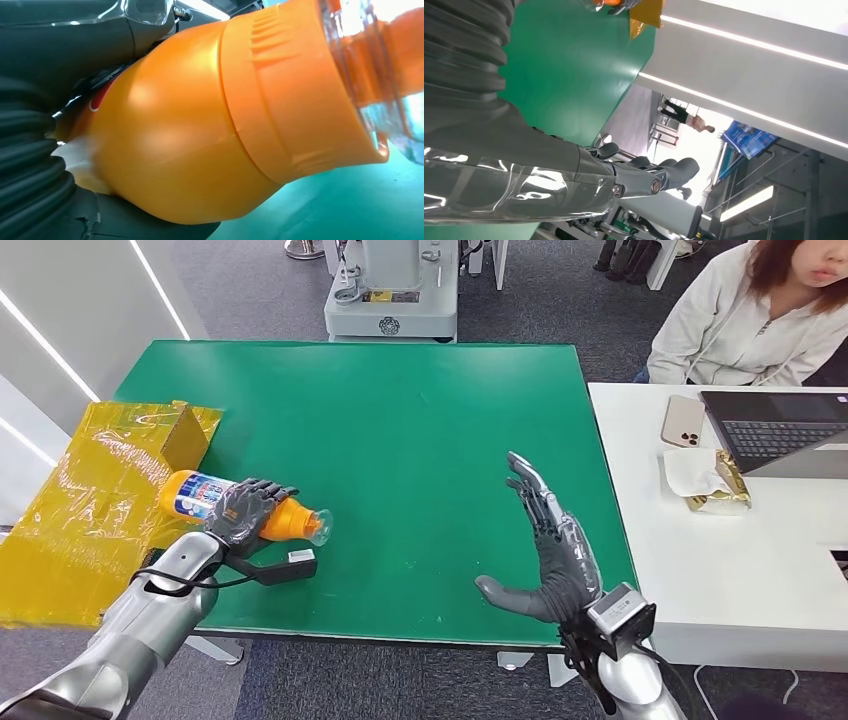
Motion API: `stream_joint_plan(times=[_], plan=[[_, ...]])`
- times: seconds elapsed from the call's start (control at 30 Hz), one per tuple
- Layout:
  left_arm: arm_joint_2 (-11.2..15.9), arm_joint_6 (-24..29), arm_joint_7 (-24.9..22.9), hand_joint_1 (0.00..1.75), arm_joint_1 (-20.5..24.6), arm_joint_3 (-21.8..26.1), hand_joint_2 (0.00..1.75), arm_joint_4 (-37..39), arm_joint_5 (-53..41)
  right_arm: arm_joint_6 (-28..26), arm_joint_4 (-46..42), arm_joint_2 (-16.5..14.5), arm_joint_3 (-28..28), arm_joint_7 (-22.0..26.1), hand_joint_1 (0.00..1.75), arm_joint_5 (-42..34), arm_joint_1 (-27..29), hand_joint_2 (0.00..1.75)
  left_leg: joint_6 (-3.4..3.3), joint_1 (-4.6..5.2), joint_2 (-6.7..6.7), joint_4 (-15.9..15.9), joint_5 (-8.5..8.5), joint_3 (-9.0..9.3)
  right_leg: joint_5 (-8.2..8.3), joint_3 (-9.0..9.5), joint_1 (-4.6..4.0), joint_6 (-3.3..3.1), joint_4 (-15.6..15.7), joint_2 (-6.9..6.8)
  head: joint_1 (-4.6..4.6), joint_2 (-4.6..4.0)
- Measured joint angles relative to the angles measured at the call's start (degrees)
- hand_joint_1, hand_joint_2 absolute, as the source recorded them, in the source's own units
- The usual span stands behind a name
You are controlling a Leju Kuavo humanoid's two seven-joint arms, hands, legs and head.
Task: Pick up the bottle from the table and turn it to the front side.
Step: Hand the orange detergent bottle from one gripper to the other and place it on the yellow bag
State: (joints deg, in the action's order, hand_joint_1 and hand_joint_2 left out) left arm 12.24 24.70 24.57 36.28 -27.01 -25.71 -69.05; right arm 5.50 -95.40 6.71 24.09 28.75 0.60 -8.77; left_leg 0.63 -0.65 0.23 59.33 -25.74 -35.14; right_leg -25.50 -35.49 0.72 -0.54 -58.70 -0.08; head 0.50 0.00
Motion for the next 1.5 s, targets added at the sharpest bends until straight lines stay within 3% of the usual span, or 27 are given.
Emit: stream_joint_plan(times=[0.2, 0.6, 1.37, 1.5], plan=[[-3.2, -8.0, -7.6, 1.75, 3.7, 0.2, 1.75, 2.9, 1.2, -1.2, -0.3, 0.0, 0.0, -1.0, 0.00, 1.9, 2.0, 1.75, 0.00, 0.01, -0.11, 0.0, 0.00, -0.03, 0.00, 0.03, 0.00, 0.00, 0.0, -0.13, 0.00, 0.00], [-5.3, -13.0, -16.8, 1.75, 6.1, 0.6, 1.75, 7.2, -0.4, -0.9, -6.4, 0.0, -2.8, -4.1, 0.00, 3.2, 7.5, 1.75, -0.01, 0.00, -0.03, 0.0, -0.02, -0.03, -0.01, -0.01, 0.00, 0.00, 0.0, -0.04, 0.00, 0.00], [-3.0, -12.8, -18.5, 1.75, 3.8, 4.6, 1.75, 9.1, -0.4, 1.5, -6.6, -1.2, -4.6, -4.0, 0.00, 4.3, 7.4, 1.75, -0.01, 0.00, -0.06, 0.0, -0.01, -0.05, -0.01, 0.00, 0.00, 0.00, 0.0, -0.07, 0.01, 0.00], [-2.7, -11.9, -17.4, 1.52, 3.5, 4.6, 1.75, 9.1, -1.4, 1.9, -6.4, -1.2, -4.7, -3.6, 0.00, 4.3, 7.7, 1.75, -0.01, 0.00, -0.04, 0.0, -0.01, -0.04, -0.01, 0.00, 0.00, 0.00, 0.0, -0.06, 0.00, 0.00]])
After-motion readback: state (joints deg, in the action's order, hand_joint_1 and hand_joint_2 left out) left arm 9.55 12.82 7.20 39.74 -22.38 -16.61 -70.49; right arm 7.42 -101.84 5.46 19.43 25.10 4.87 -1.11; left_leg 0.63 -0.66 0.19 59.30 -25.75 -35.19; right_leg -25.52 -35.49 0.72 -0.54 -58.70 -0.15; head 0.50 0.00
